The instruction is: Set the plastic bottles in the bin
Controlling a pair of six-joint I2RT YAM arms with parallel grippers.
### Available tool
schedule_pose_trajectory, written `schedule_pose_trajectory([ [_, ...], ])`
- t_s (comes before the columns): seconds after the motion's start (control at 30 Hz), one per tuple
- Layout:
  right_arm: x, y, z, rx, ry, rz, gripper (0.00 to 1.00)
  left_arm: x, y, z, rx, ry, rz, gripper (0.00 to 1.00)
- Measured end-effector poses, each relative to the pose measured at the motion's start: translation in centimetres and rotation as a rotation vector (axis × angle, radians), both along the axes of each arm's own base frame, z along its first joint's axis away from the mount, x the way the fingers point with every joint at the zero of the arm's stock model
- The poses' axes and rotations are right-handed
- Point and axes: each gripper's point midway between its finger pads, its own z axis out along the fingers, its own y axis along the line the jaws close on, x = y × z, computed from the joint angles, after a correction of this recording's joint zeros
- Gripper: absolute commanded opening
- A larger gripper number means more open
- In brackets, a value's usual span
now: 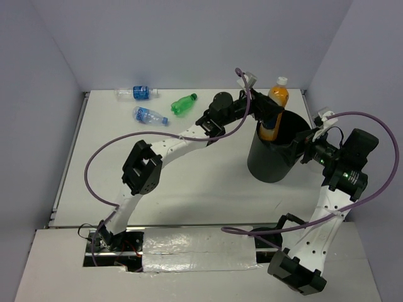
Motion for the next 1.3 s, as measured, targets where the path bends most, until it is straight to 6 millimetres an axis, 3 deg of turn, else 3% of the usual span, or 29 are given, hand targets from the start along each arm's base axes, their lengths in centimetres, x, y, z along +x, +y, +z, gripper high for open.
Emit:
schedule_pose_trajectory([
  [0.13, 0.4, -1.2, -1.0, -0.009, 0.04, -0.077, 1.0, 0.3, -0.1, -3.0, 0.065, 0.057, 0.006, 0.99],
  [0.3, 0.5, -2.6, -1.8, -0.041, 0.058, -0.17, 1.0, 0.1, 0.1, -3.8, 0.117, 0.086, 0.01, 0.99],
  [0.4, 0.3, -3.2, -2.0, -0.079, 0.04, -0.215, 1.0, -0.5, 1.0, -2.0, 0.123, 0.079, 0.016, 0.99],
  [0.57, 0.3, -4.7, -3.3, -0.138, 0.019, -0.299, 1.0, -2.3, 4.7, 3.5, 0.111, 0.019, 0.065, 0.99],
  [0.73, 0.9, -7.9, -4.7, -0.181, 0.038, -0.414, 1.0, -3.7, 11.0, 9.1, 0.079, -0.037, 0.134, 0.99],
  [0.83, 1.1, -10.6, -5.3, -0.191, 0.057, -0.493, 1.0, -3.6, 15.6, 10.1, 0.079, -0.035, 0.197, 0.99],
  [0.93, 1.0, -13.4, -5.9, -0.187, 0.078, -0.56, 1.0, -3.3, 20.9, 9.4, 0.081, -0.009, 0.282, 0.99],
  [1.0, 0.8, -15.2, -6.4, -0.18, 0.093, -0.595, 1.0, -3.5, 23.0, 8.1, 0.087, 0.026, 0.311, 1.0],
  [1.13, 1.0, -17.4, -9.0, -0.145, 0.162, -0.608, 1.0, -4.4, 24.5, 4.9, 0.138, 0.093, 0.321, 0.99],
  [1.3, 1.4, -18.3, -12.6, -0.11, 0.239, -0.589, 0.99, -7.0, 26.1, 0.6, 0.206, 0.177, 0.314, 0.99],
])
